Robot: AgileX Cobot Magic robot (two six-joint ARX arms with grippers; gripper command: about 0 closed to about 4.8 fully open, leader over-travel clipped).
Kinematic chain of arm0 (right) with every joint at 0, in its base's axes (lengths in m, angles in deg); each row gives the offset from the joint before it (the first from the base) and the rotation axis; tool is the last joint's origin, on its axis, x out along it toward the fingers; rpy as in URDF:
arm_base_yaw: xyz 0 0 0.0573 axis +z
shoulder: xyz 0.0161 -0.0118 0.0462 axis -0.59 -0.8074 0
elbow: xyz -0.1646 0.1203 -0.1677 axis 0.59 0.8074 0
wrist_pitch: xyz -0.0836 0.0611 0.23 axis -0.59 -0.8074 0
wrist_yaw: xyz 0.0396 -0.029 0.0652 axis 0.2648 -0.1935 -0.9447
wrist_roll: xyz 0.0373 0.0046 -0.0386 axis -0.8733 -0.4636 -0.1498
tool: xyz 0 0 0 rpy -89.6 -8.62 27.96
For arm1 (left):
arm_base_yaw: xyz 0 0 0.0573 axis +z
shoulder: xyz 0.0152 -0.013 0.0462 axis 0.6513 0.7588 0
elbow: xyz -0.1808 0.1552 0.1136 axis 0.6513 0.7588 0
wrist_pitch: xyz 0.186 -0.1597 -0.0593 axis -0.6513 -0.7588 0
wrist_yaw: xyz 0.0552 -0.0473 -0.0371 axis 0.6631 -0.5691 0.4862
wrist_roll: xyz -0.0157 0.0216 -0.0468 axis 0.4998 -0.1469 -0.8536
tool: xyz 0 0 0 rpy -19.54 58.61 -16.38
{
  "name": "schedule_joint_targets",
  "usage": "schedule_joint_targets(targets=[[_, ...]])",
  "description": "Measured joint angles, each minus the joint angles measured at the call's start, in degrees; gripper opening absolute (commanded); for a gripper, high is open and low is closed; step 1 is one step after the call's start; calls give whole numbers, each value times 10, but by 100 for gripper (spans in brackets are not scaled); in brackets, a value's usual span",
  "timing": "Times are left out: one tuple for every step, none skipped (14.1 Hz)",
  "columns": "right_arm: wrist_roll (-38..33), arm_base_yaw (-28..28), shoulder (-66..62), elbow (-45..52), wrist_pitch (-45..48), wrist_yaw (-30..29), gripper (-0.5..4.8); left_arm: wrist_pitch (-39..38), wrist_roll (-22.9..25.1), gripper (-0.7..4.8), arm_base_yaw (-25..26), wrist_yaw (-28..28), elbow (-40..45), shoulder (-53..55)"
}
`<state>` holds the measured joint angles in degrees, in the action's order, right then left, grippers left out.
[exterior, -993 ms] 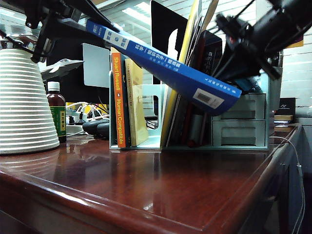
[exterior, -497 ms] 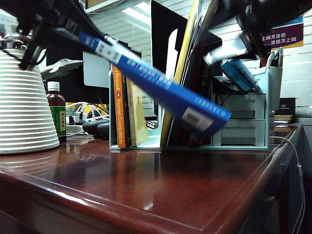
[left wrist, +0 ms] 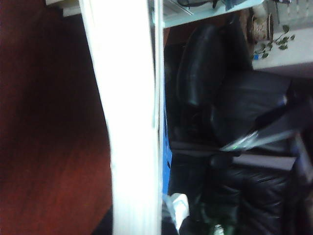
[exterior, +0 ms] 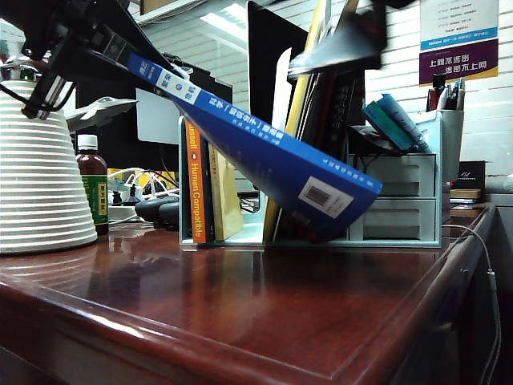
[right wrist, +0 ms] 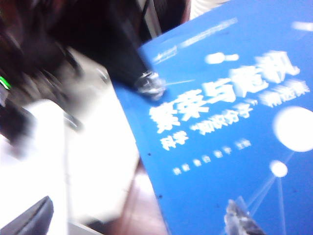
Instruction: Pick up the blue book and put it on the bookshelf.
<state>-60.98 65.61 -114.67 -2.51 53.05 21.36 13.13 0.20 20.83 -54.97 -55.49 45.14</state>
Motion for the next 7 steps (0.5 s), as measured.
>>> schedule_joint_targets(targets=[[22,30,0,0,-3,55,479,0,-8,-6,0,0,0,0],[59,75,0,0,-6,148,479,0,-19,-6,0,0,0,0],[89,115,0,0,-8,227,479,0,-22,-6,0,0,0,0],[122,154,-2,2,-5,312,479,2,-31,-6,0,0,0,0],[131,175,-10,2,9,368,479,10,-47,-5,0,-2,0,0],[135,191,-26,2,18,403,479,20,-63,-6,0,-10,0,0],[136,203,-47,2,25,431,479,35,-77,-5,-1,-18,0,0]])
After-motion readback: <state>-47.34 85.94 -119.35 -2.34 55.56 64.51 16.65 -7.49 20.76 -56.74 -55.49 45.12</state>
